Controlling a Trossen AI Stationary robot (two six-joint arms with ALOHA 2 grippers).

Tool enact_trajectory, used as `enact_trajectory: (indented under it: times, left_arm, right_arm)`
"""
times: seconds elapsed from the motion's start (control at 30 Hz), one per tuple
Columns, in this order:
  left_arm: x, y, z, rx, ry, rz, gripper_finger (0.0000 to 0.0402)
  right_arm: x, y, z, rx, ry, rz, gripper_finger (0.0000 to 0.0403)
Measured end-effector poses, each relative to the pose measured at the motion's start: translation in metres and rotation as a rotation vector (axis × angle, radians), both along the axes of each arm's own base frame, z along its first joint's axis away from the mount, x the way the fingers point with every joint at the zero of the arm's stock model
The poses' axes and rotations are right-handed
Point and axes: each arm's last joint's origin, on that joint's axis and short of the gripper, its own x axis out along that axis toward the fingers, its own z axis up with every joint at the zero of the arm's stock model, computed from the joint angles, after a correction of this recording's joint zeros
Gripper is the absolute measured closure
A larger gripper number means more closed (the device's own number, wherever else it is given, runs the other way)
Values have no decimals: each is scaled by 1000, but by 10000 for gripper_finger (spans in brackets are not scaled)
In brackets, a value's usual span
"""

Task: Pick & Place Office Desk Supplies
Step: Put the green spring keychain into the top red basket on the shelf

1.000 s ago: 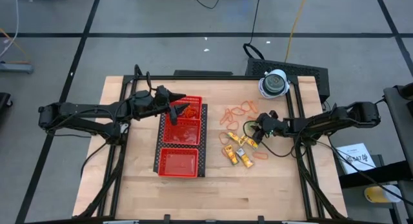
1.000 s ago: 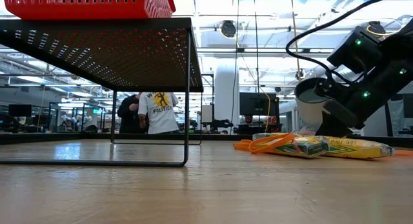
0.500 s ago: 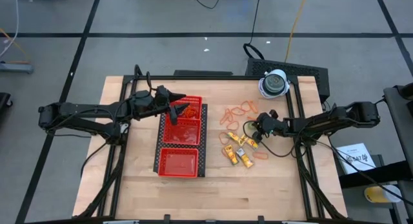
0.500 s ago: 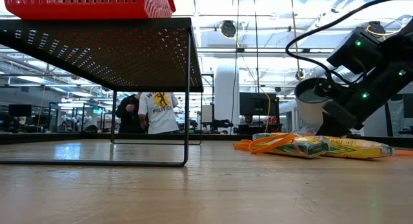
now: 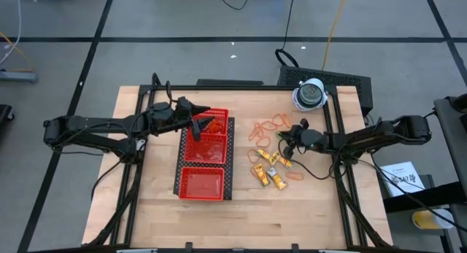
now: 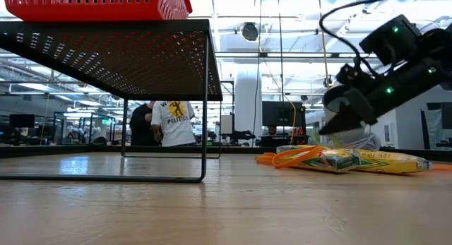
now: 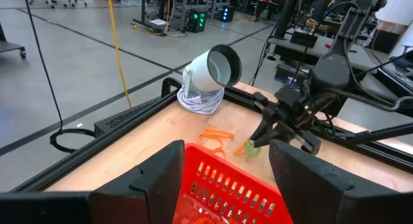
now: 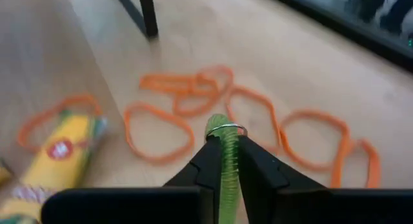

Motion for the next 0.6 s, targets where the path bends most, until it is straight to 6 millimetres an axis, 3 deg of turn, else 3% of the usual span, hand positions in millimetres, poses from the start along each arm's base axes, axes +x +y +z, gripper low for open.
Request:
enact_trajectory:
  times: [0.6]
  left_arm:
    - [0, 0, 0, 0, -3, 0, 163]
  right_arm:
    - [14, 5, 47, -183, -438, 260, 379]
